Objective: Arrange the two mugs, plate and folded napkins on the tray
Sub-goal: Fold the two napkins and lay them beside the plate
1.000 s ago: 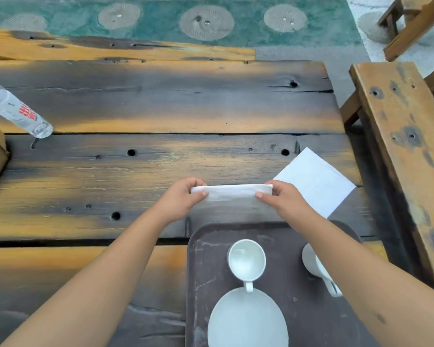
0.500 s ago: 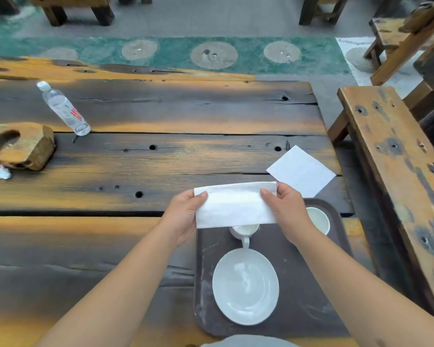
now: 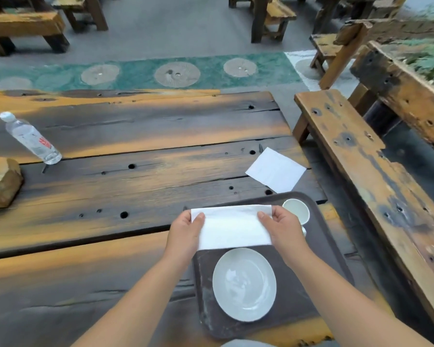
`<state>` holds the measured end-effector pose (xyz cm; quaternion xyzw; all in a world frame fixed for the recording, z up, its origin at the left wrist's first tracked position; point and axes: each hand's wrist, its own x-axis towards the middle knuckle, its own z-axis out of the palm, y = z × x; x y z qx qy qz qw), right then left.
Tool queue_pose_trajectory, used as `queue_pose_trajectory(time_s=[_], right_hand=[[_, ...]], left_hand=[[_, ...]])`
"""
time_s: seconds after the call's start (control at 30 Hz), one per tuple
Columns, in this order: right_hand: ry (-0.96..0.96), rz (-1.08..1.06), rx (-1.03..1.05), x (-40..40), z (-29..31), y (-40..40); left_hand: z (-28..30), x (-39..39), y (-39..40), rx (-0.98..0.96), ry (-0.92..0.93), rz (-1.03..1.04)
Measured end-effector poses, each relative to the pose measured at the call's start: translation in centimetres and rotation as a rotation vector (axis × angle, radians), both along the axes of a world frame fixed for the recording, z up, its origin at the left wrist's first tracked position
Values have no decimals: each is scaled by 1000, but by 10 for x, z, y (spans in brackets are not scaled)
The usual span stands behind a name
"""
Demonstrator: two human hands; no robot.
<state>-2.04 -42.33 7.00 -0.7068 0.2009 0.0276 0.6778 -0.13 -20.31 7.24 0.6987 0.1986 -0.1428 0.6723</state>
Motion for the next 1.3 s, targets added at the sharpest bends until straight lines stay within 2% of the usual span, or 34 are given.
queue_pose_trajectory(time_s=[0.3,0.57,0.97,1.2,1.3], right_hand=[[53,-229,-164,-51,0,-32],[164,-254,-285,-84,-22,-89],[272,36,-336,-86,-89,-201],[319,244,-539,-74,-111,-226],[343,277,-561,-70,-117,-226]], left_hand=[[-19,-11,-40,92,-19,-186],[-38,-34,-94,124,12,-293],[-94,-87,-195,360,92,-179],[-121,-103,-227,583,100,-121],[-128,-104,-231,612,120,-94]])
